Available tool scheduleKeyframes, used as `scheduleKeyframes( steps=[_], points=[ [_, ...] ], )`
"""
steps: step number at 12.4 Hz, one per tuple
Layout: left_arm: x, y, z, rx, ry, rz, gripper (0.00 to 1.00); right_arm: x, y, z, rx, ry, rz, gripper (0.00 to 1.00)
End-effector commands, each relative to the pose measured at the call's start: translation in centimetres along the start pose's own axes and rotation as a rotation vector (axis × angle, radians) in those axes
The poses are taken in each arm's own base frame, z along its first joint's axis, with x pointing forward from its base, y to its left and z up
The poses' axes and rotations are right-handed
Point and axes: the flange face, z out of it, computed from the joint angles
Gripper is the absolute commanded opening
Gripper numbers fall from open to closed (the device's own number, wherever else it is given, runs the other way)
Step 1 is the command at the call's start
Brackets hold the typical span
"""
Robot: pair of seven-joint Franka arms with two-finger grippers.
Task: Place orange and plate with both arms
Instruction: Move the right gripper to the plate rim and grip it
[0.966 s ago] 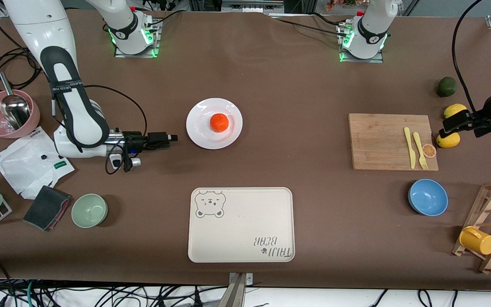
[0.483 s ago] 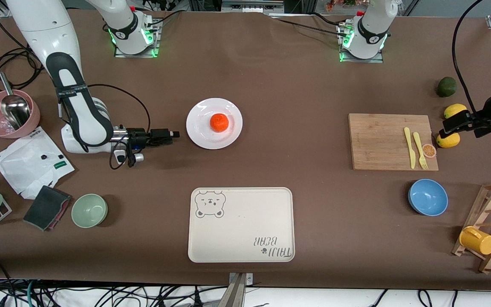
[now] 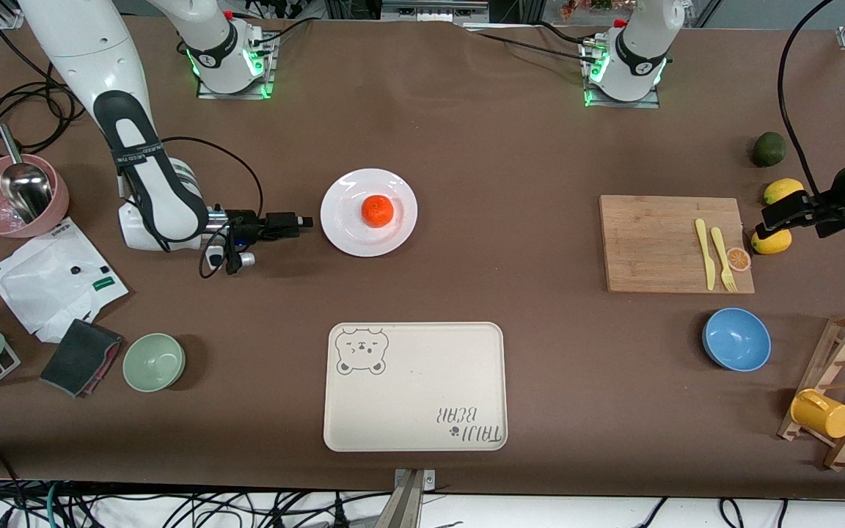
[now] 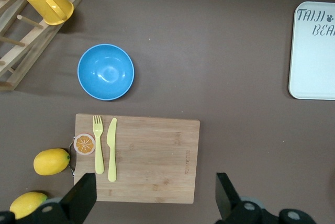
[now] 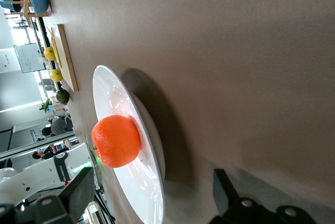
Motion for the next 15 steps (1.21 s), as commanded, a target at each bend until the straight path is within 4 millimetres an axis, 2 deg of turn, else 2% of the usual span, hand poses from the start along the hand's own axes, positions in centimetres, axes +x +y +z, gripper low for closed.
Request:
scheduleKeyframes(
  steps=[1,3,7,10,15],
  points=[
    [0.6,0.0,-0.6,-0.018,0.011,0.005,1.0,-1.4,-0.9,1.2,0.022,0.049,-0.01,0.99],
    [0.6,0.0,-0.6,-0.018,0.011,0.005,1.0,-1.6,-1.9,2.2,0.014,0.064,-0.017,0.97],
    [0.6,-0.1,-0.6,-0.018,0.013,0.004,1.0,-1.6,-2.4,2.5,0.014,0.06,-0.049,0.87],
    [0.6,0.0,-0.6,-0.018,0.011,0.005,1.0,-2.4,-2.8,2.9,0.005,0.051,-0.076,0.8],
    [0.6,0.0,-0.7,-0.018,0.013,0.006,1.0,-3.7,-2.0,4.0,-0.026,0.063,-0.131,0.68]
  ],
)
